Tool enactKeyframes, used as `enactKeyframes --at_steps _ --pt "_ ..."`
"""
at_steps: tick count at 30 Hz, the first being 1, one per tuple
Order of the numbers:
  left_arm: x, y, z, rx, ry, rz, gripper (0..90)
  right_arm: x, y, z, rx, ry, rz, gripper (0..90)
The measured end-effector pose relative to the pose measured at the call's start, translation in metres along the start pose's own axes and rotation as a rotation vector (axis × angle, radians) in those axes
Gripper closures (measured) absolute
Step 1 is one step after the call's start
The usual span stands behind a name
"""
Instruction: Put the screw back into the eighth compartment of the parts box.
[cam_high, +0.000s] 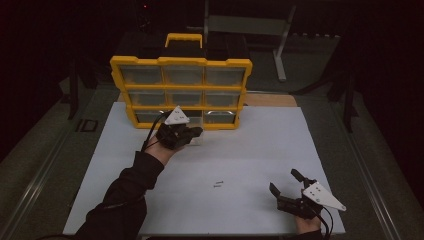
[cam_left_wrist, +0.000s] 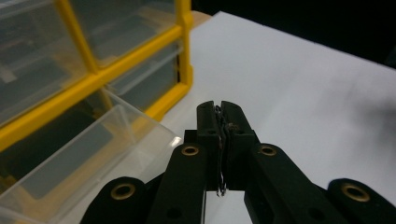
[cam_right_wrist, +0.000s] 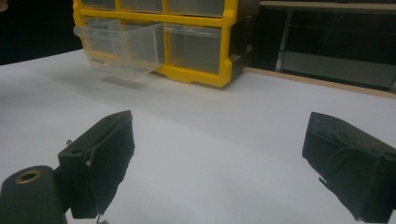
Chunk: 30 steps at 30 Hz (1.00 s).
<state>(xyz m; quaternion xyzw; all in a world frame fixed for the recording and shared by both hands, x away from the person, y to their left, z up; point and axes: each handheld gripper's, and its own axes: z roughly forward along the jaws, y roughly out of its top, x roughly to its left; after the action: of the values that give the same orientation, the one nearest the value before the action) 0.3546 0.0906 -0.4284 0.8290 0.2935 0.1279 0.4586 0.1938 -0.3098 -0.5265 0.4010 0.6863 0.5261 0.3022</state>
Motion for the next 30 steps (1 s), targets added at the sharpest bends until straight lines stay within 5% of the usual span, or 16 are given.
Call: enactKeyframes --at_steps 15,30 --pt "0.028 -0.008 -0.001 -0.023 0.129 -0.141 86.8 0.000 0.000 0.000 -0.001 0.001 0.000 9.1" --pt "0.048 -0.021 0.015 0.055 0.166 -0.239 86.8 0.000 -0.001 0.001 0.004 0.007 0.000 9.1"
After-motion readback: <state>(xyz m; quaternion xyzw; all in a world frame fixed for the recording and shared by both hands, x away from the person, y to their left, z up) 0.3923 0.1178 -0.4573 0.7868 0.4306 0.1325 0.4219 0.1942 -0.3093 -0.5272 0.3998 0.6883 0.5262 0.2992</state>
